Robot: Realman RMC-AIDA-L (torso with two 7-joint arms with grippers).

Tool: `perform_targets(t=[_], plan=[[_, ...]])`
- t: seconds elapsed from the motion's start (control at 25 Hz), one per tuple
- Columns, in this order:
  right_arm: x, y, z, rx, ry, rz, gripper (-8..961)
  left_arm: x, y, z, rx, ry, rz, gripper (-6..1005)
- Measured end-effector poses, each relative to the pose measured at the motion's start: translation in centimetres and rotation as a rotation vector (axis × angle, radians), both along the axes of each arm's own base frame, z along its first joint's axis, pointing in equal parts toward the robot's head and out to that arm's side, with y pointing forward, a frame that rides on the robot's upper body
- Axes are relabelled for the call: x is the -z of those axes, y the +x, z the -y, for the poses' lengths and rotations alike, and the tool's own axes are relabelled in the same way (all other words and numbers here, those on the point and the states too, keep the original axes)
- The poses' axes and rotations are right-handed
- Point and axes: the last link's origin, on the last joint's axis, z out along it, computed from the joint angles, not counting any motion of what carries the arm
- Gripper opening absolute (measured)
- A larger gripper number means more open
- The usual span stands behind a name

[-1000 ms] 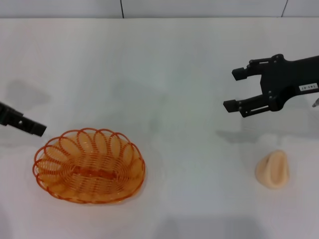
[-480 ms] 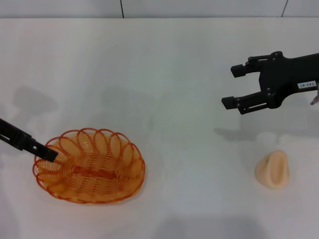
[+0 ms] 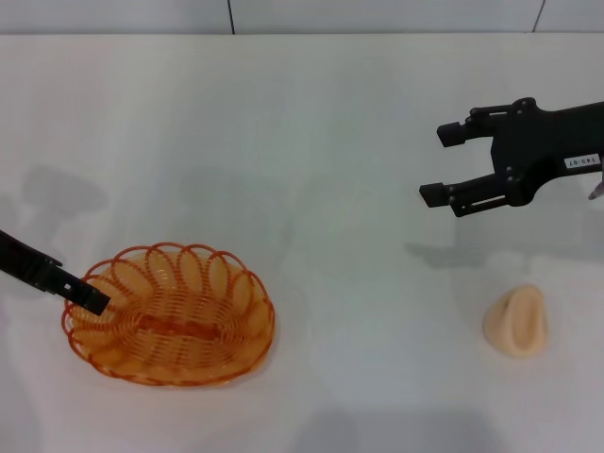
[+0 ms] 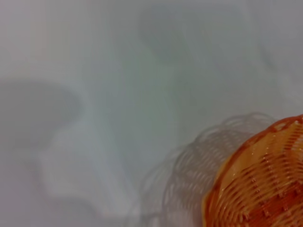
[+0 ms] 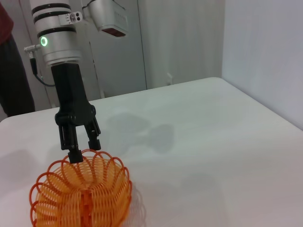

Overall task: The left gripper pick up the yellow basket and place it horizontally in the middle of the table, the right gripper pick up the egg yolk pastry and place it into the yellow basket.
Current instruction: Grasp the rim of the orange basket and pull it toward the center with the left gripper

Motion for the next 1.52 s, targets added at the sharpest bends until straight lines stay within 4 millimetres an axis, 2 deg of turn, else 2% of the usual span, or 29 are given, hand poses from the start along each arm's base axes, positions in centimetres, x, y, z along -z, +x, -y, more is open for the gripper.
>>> perform_targets(t=[0.52,1.12,1.24,1.52], plan=[[-0.09,-0.08,0.1,-0.007,-0.002,0.001,818,0.78,0.01,0.52,-0.127,0.012,0.017,763],[-0.1,0.14,0.16,-0.001,-0.003,0.002,814,1.06,-0.48,0.66,-0.161,0.003,0.016,743],[-0.1,0.15,0.16,-0.001,-0.003,0.002,814,1.03,-0.48,0.65,-0.162,0.004,0.016,532],[-0.14,0.15,0.15,-0.001,-0.003,0.004,812,0.91,-0.66,0.64,-0.17,0.009,0.005,513]])
